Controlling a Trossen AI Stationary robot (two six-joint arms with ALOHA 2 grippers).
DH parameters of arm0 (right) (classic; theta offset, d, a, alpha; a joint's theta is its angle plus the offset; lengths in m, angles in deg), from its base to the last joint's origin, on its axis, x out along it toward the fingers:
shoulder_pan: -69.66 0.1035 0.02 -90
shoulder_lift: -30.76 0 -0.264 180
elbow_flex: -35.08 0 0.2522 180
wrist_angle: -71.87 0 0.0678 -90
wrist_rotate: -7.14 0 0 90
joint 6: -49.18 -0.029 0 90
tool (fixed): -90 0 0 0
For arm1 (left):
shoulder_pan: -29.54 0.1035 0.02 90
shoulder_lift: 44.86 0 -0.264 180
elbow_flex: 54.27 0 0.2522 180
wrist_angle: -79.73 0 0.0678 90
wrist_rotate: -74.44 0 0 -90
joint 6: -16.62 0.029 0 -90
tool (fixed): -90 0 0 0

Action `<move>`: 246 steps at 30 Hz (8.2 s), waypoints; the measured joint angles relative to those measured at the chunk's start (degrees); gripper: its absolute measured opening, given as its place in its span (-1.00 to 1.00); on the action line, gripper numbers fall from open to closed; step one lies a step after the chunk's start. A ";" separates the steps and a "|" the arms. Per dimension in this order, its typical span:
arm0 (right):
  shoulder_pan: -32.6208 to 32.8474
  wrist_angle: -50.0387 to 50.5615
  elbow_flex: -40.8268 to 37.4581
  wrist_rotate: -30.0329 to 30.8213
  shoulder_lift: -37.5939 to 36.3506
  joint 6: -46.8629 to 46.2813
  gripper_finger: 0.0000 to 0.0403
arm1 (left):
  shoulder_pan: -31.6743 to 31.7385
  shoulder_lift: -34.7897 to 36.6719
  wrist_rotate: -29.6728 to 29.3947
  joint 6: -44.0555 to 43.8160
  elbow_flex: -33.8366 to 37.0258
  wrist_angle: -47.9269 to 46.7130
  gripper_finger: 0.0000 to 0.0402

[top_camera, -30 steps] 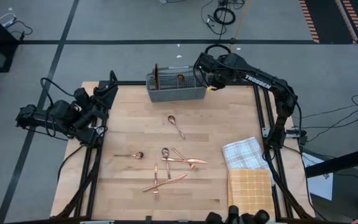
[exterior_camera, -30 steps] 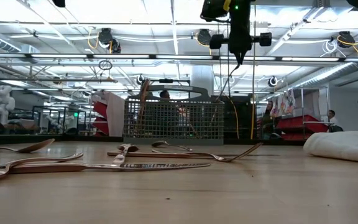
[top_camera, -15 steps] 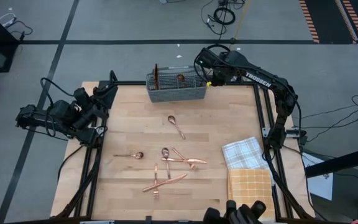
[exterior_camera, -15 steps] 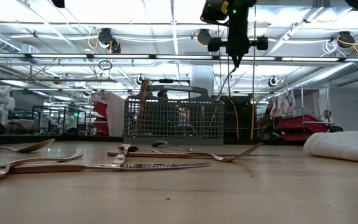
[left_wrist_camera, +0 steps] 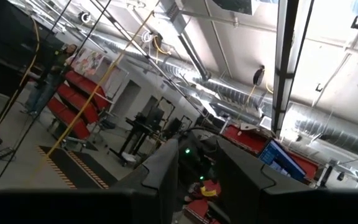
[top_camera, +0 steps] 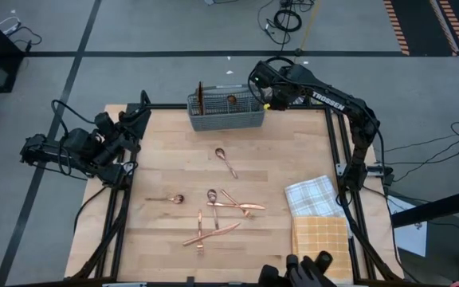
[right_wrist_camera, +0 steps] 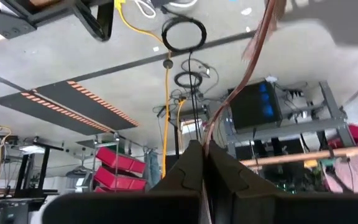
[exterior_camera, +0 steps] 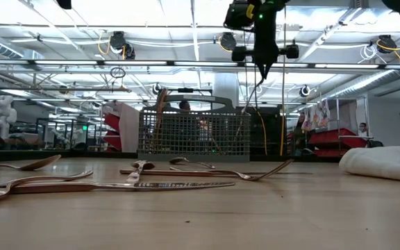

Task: Sort silverware
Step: Put the top right bronze fork into the gray silverware rack, then put the top right bronze spoon into the gray silverware rack

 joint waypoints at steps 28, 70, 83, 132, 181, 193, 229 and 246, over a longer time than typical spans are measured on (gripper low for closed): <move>0.45 -1.02 0.00 -6.57 8.46 -7.09 -0.92 | -0.01 -0.01 -1.29 1.50 0.00 -0.02 -0.43; 0.59 -6.87 5.65 -7.59 5.66 -20.47 0.13 | 0.01 0.04 -1.29 1.58 0.00 0.00 -0.43; 1.67 -1.41 19.22 -7.44 3.58 -79.04 0.13 | 0.01 2.17 -1.27 4.60 0.02 1.07 -0.43; -5.54 -13.75 -3.99 -29.44 -0.67 -117.46 -0.30 | -0.05 12.12 -1.22 4.45 0.00 -3.93 -0.43; 35.68 -36.13 -31.67 -28.38 -1.70 -150.06 0.15 | -0.05 13.98 28.87 -21.50 -0.07 -25.88 -0.43; 23.89 -48.52 -31.61 -30.19 -0.86 -142.30 0.15 | -0.05 13.96 27.34 -21.47 -0.04 -27.12 -0.43; 21.47 -35.97 -8.60 -37.84 24.58 -150.06 -0.98 | -0.05 13.94 21.42 -19.94 -0.02 -27.89 -0.43; 26.73 -49.40 8.31 -17.02 18.61 -130.69 -1.00 | -0.05 13.97 21.84 -19.42 0.02 -28.49 -0.43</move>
